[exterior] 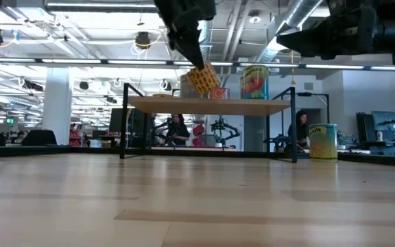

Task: Pick and place cans onto a shelf
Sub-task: Put the yellow can on the shelf aligned with the orange can

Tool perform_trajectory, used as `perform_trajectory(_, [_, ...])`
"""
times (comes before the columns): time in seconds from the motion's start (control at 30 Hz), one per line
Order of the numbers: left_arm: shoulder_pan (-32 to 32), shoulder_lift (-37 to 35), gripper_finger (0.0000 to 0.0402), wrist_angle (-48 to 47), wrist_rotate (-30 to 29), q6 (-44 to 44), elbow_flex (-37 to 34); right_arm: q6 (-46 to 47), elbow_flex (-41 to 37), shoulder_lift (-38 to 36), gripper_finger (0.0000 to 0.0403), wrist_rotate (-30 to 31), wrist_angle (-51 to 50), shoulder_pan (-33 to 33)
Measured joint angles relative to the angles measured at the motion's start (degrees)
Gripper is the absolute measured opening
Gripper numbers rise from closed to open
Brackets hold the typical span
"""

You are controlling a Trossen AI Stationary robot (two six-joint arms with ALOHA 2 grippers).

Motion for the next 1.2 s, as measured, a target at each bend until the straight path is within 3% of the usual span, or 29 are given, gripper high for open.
perform_trajectory(0.27, [7.0,9.0,0.0,-4.2,1.6,13.1,14.3,-4.4,1.5,-1.8,0.001,-0.1,-3.1,-4.2])
perform_trajectory(0.6, [7.9,18.7,0.0,-11.4,3.4,14.9,28.3,-6.4,3.2,-5.8,0.001,-0.2,-8.9,-5.5])
perform_trajectory(1.2, [8.2,20.0,0.0025,-11.8,3.1,13.4,29.7,-6.8,3.2,-9.2,0.001,-0.2,-12.1,-5.4])
